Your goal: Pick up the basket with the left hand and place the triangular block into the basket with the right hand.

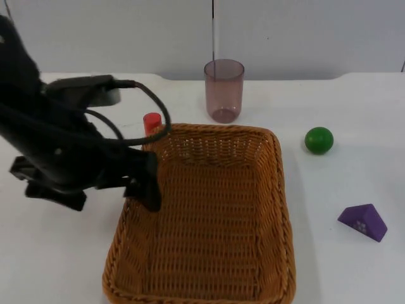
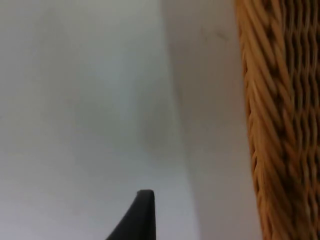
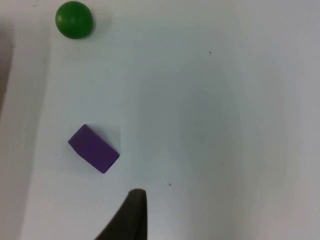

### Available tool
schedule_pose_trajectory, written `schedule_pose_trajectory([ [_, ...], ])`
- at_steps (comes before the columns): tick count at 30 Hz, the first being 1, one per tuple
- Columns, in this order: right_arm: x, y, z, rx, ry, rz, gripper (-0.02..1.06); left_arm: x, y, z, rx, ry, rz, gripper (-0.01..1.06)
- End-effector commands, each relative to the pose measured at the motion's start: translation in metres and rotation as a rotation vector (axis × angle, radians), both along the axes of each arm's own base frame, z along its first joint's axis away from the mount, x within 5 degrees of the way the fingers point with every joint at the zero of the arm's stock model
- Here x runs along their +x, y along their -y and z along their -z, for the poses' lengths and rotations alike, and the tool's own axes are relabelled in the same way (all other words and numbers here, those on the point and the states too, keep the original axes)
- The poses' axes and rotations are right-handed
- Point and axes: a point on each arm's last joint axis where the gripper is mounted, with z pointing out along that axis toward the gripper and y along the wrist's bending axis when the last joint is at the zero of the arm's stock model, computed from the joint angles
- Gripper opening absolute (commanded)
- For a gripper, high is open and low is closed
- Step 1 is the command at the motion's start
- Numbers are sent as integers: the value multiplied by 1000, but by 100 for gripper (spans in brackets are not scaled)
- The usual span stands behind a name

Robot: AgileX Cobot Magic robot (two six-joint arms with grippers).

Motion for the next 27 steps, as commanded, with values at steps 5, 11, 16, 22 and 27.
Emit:
schedule_pose_trajectory([
  [5, 2, 1, -2, -2, 27, 3, 105, 24, 20, 30, 7, -39, -4, 97],
  [11, 2, 2, -2, -28, 27, -7, 105, 26, 20, 49, 28, -73, -6, 79],
  [16, 2, 2, -3, -28, 29, -7, 105, 24, 20, 58, 37, -108, -6, 41],
  [22, 3, 2, -3, -28, 32, -7, 105, 18, 20, 56, 27, -172, -8, 0],
  [27, 3, 2, -3, -36, 31, -17, 105, 10, 20, 40, 9, -209, 10, 0],
])
